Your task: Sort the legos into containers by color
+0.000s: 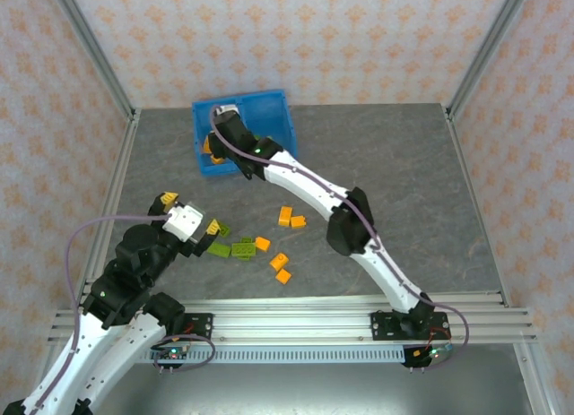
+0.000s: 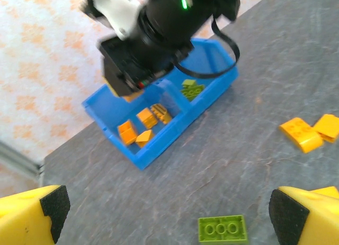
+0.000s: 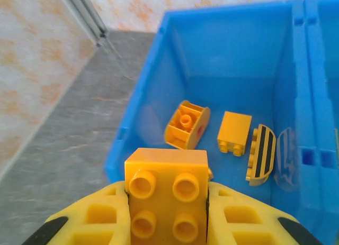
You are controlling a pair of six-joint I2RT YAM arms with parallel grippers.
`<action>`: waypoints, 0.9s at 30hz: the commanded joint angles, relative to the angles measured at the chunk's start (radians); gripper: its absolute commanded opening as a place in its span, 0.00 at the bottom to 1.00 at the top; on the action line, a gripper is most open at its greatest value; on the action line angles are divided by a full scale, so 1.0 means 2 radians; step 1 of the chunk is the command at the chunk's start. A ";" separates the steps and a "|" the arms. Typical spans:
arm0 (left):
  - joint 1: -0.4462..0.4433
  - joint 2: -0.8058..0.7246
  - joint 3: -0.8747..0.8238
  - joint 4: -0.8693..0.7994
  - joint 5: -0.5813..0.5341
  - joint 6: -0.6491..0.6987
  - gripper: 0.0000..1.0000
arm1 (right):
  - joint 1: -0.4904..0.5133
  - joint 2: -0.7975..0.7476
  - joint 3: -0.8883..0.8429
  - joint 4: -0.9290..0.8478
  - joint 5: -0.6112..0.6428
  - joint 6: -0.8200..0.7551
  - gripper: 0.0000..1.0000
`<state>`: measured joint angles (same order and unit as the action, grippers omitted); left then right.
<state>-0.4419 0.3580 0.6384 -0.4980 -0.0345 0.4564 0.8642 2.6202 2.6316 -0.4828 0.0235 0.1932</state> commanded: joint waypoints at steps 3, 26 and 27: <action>0.021 0.009 0.006 0.020 0.091 0.004 1.00 | -0.002 0.055 0.044 0.034 0.014 -0.065 0.29; 0.081 0.062 0.018 0.008 0.097 -0.012 1.00 | 0.014 0.013 0.027 0.073 -0.016 -0.085 0.66; 0.081 0.062 0.017 0.010 0.097 -0.014 1.00 | 0.017 -0.005 0.010 0.067 -0.017 -0.087 0.66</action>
<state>-0.2874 0.4759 0.6556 -0.4889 0.1993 0.4465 0.8539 2.7758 2.6911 -0.3134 0.0051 0.0574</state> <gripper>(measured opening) 0.996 0.662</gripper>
